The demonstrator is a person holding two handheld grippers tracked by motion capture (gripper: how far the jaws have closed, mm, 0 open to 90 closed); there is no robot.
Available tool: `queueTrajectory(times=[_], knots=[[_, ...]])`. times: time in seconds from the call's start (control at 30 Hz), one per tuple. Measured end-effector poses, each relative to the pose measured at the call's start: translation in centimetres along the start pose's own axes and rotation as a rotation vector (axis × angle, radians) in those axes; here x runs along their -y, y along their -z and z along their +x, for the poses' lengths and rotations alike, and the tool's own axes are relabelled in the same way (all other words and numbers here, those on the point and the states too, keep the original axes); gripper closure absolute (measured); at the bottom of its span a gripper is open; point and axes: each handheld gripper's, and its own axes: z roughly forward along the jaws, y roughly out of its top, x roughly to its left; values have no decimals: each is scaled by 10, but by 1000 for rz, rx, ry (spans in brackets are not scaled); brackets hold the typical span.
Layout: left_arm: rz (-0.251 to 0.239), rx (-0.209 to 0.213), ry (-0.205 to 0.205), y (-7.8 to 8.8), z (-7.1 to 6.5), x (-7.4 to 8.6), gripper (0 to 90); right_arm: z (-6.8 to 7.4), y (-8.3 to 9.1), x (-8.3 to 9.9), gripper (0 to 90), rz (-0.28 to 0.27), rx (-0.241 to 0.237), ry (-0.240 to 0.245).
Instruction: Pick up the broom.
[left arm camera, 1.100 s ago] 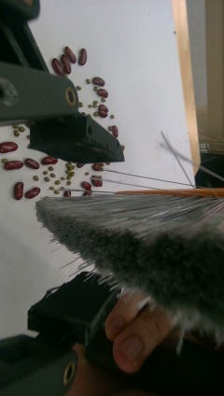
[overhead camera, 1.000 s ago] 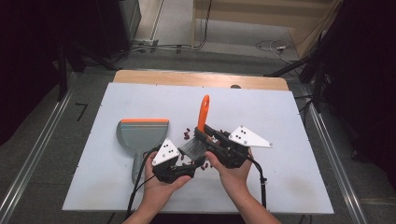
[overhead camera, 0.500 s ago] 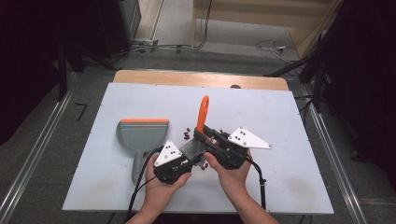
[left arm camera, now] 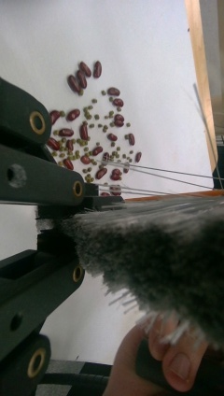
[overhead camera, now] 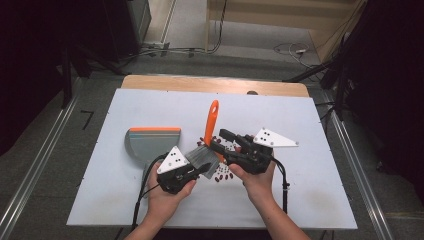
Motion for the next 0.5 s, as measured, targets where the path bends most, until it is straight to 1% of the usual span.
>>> queueTrajectory(times=[0.07, 0.1, 0.13, 0.17, 0.2, 0.23, 0.27, 0.3, 0.33, 0.37, 0.43, 0.47, 0.5], knots=[[-3, 2, 1, 2, 2, 0, 861, -5, 4, -2, 416, 1, -18, 0], [-6, 10, 2, 3, 4, -1, 861, -5, 4, -2, 416, 1, -18, 0], [-9, 16, -1, 5, 6, -1, 861, -7, 5, -3, 407, 10, -28, 7], [-14, 23, -3, 7, 8, -2, 861, -12, 6, -3, 407, 35, -56, 21], [-14, 34, -6, 9, 10, -2, 861, -12, 6, -3, 407, 35, -56, 21], [-18, 47, -9, 10, 12, -3, 861, -15, 7, -3, 407, 48, -72, 25], [-20, 70, -14, 12, 14, -3, 861, -18, 7, -3, 409, 62, -88, 28], [-24, 96, -24, 13, 16, -3, 861, -22, 6, -1, 411, 96, -129, 31], [-22, 113, -35, 14, 17, -3, 861, -24, 5, -1, 412, 114, -143, 32], [-19, 132, -43, 15, 18, -4, 861, -24, 5, -1, 412, 114, -143, 32], [-14, 161, -64, 16, 19, -4, 861, -25, 3, 1, 417, 148, -182, 51], [-5, 196, -81, 17, 20, -4, 861, -24, 1, 3, 440, 163, -207, 61], [-5, 196, -81, 17, 20, -4, 861, -24, 1, 3, 440, 163, -207, 61]])
